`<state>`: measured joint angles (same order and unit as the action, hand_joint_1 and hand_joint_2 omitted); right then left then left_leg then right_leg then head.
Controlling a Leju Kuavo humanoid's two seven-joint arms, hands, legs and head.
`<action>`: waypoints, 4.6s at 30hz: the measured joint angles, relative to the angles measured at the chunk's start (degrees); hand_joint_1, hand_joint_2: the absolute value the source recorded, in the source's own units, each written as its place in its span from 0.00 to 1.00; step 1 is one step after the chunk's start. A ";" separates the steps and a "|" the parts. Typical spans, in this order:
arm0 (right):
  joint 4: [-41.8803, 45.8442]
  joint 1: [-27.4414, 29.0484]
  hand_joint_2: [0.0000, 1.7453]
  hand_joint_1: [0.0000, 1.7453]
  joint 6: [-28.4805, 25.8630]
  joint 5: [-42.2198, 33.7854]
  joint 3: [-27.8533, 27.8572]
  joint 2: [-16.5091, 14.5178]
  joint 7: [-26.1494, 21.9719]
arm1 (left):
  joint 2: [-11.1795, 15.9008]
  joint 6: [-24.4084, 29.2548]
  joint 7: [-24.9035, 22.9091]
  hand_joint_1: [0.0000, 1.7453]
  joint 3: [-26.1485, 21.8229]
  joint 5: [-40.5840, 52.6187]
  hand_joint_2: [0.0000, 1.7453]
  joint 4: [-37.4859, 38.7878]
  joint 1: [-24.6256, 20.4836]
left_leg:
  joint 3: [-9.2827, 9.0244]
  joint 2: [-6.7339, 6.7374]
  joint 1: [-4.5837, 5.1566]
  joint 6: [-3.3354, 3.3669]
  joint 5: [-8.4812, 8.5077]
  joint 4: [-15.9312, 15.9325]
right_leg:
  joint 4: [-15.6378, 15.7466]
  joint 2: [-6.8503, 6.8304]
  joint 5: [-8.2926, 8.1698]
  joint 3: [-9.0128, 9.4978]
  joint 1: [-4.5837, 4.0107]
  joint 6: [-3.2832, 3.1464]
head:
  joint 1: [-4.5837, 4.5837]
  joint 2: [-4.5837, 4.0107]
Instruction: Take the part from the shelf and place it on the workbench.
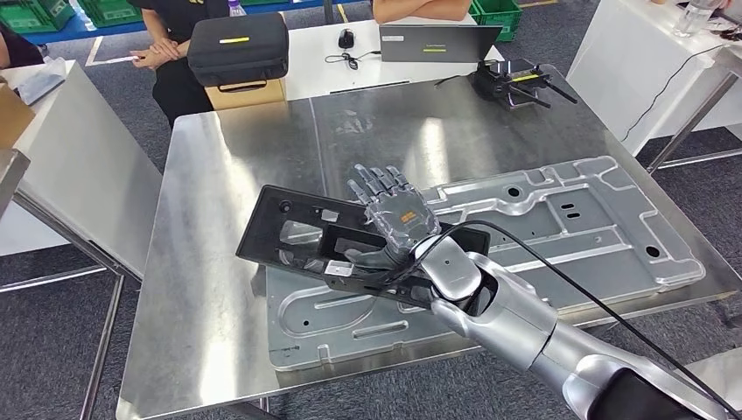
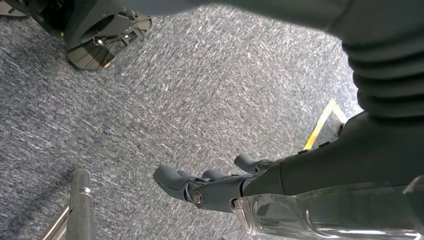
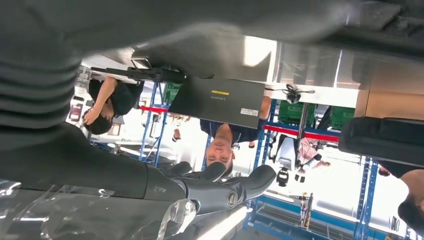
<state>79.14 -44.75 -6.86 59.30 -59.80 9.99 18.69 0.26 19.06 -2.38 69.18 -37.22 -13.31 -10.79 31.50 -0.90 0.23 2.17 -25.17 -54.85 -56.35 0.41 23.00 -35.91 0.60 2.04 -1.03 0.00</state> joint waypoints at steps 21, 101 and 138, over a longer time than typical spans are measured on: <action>0.04 -0.01 0.00 0.00 0.10 0.00 0.00 0.01 0.24 | 0.00 -0.52 -0.18 0.00 -0.67 -0.09 0.00 0.00 0.08 | 0.26 -0.01 0.20 0.63 -0.20 -0.76 | 0.12 -0.03 -0.34 0.09 0.25 0.45 | 0.00 0.00; -32.41 31.31 0.00 0.00 -7.51 -44.51 8.12 -4.33 -14.94 | -0.88 2.09 0.60 0.00 -2.47 -0.14 0.00 0.04 1.84 | 4.71 0.66 0.19 0.06 7.46 0.60 | 2.23 -0.57 6.28 10.31 0.07 0.23 | 0.82 0.00; -64.23 41.07 0.00 0.00 -2.12 -63.04 25.11 -14.01 -8.95 | 0.00 4.46 -1.22 0.00 -3.85 0.03 0.00 0.04 2.24 | 6.45 -0.15 -0.54 -1.75 -7.49 -16.38 | 2.18 -2.09 3.34 6.76 0.79 -0.88 | 0.39 0.00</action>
<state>14.91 -3.68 -8.98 -3.74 -34.69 -4.01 9.74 0.26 23.53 -3.61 65.33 -37.19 -13.27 -8.55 37.94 -1.05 -0.31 0.42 -32.66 -71.23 -54.17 -1.68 26.35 -29.16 1.39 1.16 -0.63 0.00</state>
